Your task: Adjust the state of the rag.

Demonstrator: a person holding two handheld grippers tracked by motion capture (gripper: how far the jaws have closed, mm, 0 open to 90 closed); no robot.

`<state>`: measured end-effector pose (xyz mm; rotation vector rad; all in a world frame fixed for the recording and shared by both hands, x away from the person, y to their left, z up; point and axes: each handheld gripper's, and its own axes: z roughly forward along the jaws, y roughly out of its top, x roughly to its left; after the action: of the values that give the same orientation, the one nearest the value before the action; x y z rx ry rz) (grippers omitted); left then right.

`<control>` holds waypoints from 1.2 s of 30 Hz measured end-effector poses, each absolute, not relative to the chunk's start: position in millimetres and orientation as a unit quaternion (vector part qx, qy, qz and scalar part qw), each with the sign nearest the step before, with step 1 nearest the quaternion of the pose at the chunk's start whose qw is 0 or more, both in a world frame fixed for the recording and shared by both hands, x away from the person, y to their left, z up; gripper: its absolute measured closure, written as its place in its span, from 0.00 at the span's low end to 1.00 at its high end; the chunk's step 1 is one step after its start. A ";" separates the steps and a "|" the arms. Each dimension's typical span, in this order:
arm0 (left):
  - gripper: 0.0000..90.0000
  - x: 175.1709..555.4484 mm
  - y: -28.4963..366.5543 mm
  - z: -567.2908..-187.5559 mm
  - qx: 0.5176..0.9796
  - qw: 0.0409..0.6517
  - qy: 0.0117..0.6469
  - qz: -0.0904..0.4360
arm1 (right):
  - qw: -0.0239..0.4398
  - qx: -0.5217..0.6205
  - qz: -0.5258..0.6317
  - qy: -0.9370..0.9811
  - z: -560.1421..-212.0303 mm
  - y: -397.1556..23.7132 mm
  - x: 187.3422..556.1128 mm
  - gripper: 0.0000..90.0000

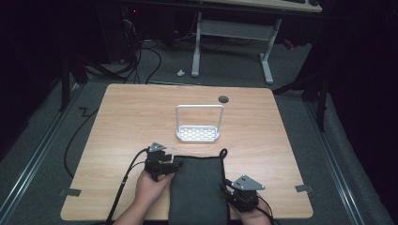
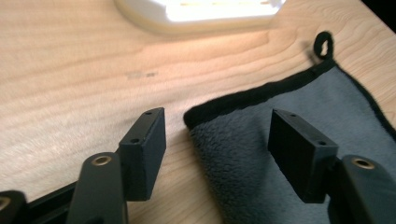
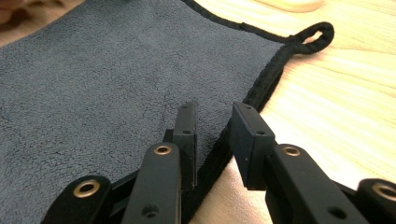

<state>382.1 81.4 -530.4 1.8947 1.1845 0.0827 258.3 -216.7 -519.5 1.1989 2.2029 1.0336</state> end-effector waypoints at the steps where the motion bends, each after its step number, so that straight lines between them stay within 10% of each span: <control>1: 0.42 382.1 80.9 -530.6 0.762 0.438 0.475 0.036 | 0.214 0.432 0.372 0.794 -519.4 -216.5 258.2 0.81; 14: 0.78 376.2 78.5 -536.9 0.769 0.449 0.453 0.037 | 0.215 0.462 0.385 0.770 -511.2 -215.4 283.4 0.67; 28: 0.78 373.2 77.7 -537.3 0.770 0.449 0.450 0.048 | 0.248 0.470 0.354 0.769 -525.9 -202.0 336.8 0.66; 36: 0.78 373.6 78.5 -537.4 0.768 0.450 0.453 0.046 | 0.212 0.487 0.328 0.781 -528.2 -202.6 342.1 0.45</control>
<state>373.6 78.5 -537.4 1.8999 1.1189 0.1129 342.1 -202.6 -528.2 1.3524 2.1699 0.9105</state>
